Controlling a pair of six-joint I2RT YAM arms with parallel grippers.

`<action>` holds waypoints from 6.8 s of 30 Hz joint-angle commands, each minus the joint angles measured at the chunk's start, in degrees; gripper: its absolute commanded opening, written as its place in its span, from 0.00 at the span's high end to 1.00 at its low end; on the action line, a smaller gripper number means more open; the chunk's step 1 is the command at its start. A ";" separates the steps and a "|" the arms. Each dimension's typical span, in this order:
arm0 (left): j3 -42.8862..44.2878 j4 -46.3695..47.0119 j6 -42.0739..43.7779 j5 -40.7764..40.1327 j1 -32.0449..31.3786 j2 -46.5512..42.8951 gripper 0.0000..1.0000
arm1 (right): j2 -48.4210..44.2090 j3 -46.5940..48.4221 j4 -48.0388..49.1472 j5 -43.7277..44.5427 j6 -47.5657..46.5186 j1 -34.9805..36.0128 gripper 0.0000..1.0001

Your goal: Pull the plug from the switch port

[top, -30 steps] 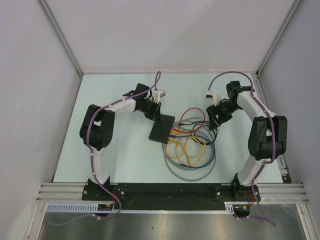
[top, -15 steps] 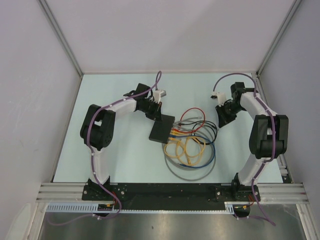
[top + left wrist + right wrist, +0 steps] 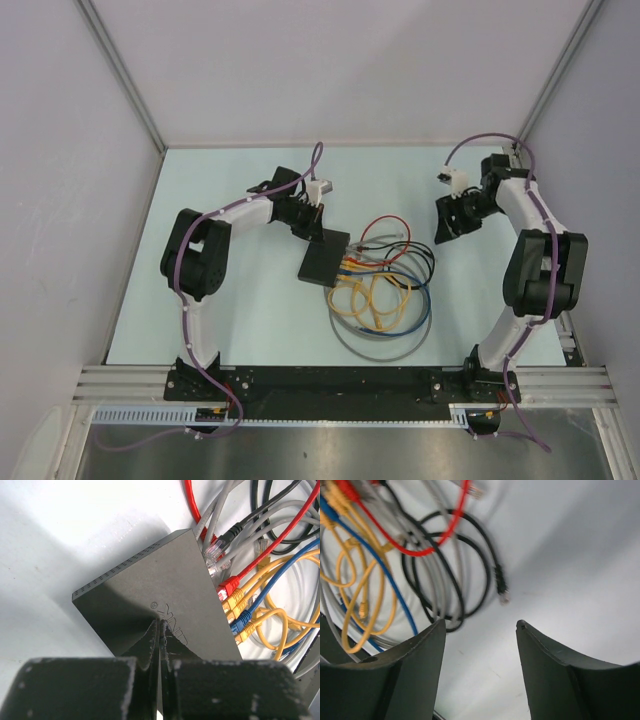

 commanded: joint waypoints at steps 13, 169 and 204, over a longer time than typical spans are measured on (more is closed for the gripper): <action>-2.33 -1.02 1.04 -3.34 -0.97 -0.28 1.00 | 6.44 3.04 3.14 6.19 0.77 10.20 0.54; -6.37 -5.24 11.15 -8.17 -3.34 -3.70 0.87 | 37.29 30.81 -14.52 -22.28 -5.82 25.49 1.00; -1.89 -6.03 9.39 -3.25 -3.43 -9.40 0.70 | 12.16 21.58 2.88 -6.54 12.11 16.43 0.44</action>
